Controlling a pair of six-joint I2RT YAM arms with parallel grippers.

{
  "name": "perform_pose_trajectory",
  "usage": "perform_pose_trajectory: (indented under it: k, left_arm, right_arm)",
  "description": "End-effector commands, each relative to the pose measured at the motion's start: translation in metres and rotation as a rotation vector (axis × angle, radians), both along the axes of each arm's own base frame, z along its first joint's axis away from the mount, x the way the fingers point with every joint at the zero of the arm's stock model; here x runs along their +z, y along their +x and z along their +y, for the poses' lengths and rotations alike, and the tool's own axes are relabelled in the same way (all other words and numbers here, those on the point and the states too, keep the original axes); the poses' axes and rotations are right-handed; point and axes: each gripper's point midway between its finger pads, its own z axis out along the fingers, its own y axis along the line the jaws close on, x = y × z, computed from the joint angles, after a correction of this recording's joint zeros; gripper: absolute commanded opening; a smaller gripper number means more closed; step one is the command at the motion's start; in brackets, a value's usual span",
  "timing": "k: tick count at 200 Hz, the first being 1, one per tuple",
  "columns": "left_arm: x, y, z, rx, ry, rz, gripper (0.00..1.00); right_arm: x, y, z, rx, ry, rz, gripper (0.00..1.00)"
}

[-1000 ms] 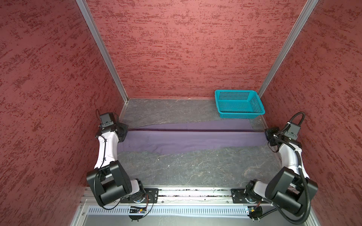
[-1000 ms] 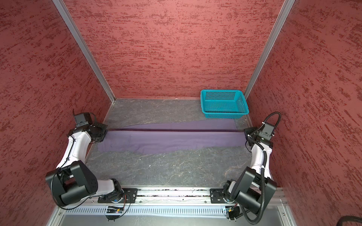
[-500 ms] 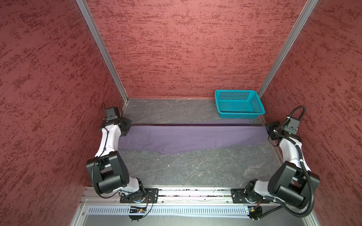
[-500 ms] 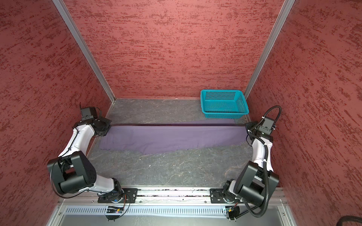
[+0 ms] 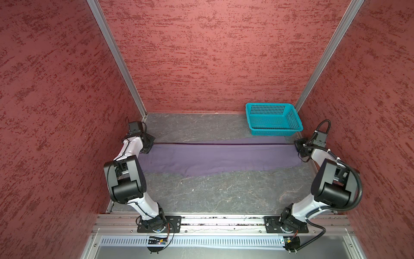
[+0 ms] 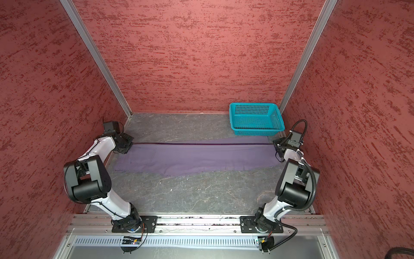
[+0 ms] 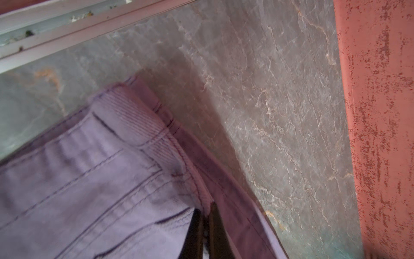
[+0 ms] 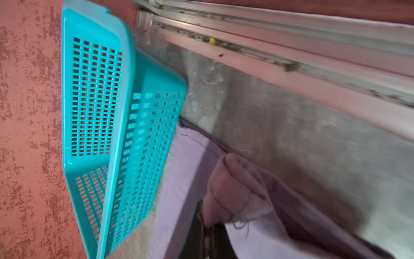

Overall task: Fold and stack the trousers
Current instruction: Fold the trousers at the center of the table.

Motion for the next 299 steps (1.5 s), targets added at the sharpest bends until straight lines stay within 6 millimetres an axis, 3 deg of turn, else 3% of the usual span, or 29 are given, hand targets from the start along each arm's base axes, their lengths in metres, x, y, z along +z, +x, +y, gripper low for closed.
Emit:
perform_pose_trajectory:
  k: [1, 28, 80, 84, 101, 115, 131, 146, 176, 197, 219, 240, 265, 285, 294, 299]
  left_arm:
    - [0.014, 0.027, 0.026, 0.024, 0.114, -0.077, 0.00]
    - [0.004, 0.035, 0.023, 0.005, 0.119, -0.075, 0.00]
    - [-0.003, 0.043, 0.014, -0.033, 0.132, -0.076, 0.00]
    - [-0.004, 0.043, 0.013, -0.035, 0.130, -0.076, 0.04]
    - [-0.006, 0.043, 0.013, -0.035, 0.118, -0.071, 0.26]
    - [-0.004, 0.045, 0.011, -0.038, 0.110, -0.084, 0.39]
    - [0.004, 0.048, 0.011, -0.040, 0.108, -0.102, 0.58]
    - [0.017, 0.048, 0.015, -0.025, 0.128, -0.093, 0.68]
    - [0.057, 0.050, 0.022, -0.028, 0.178, -0.116, 0.68]
    - [0.082, 0.045, 0.010, -0.048, 0.191, -0.176, 0.64]
    - [0.095, 0.035, -0.019, -0.106, 0.186, -0.218, 0.54]
    - [0.099, 0.028, -0.062, -0.198, 0.169, -0.248, 0.50]
    - [0.100, 0.027, -0.140, -0.370, 0.151, -0.284, 0.45]
    - [0.095, 0.025, -0.206, -0.517, 0.126, -0.295, 0.41]
    - [0.092, 0.024, -0.235, -0.585, 0.111, -0.305, 0.37]
    - [0.087, 0.023, -0.250, -0.619, 0.102, -0.300, 0.36]
  right_arm:
    - [0.036, 0.035, -0.034, -0.065, -0.140, -0.137, 0.00]
    - [0.017, 0.052, -0.030, -0.030, -0.113, -0.135, 0.00]
    - [-0.034, 0.063, -0.019, -0.005, -0.043, -0.085, 0.00]
    - [-0.036, 0.063, -0.018, -0.002, -0.039, -0.084, 0.00]
    - [-0.046, 0.065, -0.014, 0.004, -0.023, -0.072, 0.33]
    - [-0.051, 0.065, -0.012, 0.007, -0.009, -0.065, 0.45]
    - [-0.048, 0.064, -0.011, 0.013, -0.006, -0.064, 0.51]
    - [-0.038, 0.063, -0.012, 0.044, -0.032, -0.062, 0.54]
    - [-0.013, 0.038, -0.016, 0.075, -0.073, -0.068, 0.55]
    - [0.003, 0.009, -0.014, 0.079, -0.108, -0.066, 0.56]
    - [0.005, -0.026, -0.007, 0.094, -0.159, 0.015, 0.58]
    - [-0.004, -0.057, 0.004, 0.108, -0.173, 0.100, 0.60]
    - [-0.029, -0.085, 0.021, 0.169, -0.147, 0.189, 0.61]
    - [-0.035, -0.098, 0.029, 0.215, -0.156, 0.231, 0.60]
    - [-0.039, -0.100, 0.031, 0.241, -0.154, 0.245, 0.54]
    - [-0.039, -0.100, 0.032, 0.251, -0.154, 0.246, 0.45]
